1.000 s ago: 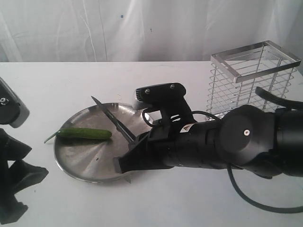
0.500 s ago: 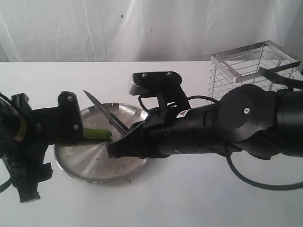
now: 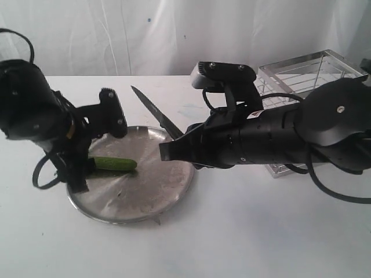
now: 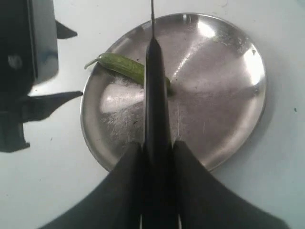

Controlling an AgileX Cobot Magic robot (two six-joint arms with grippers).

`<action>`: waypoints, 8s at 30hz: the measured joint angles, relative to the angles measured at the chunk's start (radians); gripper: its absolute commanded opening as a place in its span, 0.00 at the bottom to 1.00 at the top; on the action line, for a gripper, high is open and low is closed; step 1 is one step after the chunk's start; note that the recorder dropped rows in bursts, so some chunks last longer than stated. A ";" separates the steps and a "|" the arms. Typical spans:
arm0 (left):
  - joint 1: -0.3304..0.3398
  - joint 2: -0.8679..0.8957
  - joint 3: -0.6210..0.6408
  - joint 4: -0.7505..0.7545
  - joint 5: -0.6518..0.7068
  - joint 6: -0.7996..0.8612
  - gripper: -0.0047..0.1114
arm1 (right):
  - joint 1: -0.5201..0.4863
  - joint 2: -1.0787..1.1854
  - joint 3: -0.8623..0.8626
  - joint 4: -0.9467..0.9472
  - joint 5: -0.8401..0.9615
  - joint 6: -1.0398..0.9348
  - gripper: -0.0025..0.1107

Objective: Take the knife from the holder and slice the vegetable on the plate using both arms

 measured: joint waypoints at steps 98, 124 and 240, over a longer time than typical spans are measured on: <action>0.209 0.045 -0.137 -0.816 0.110 0.144 0.55 | 0.011 0.186 -0.115 -0.554 0.228 0.049 0.02; 0.209 0.041 -0.137 -0.806 0.073 0.131 0.55 | 0.034 0.245 -0.115 -0.533 0.164 0.047 0.02; 0.209 0.324 -0.147 -1.144 -0.170 0.399 0.18 | 0.072 0.342 -0.157 -0.529 0.131 0.081 0.02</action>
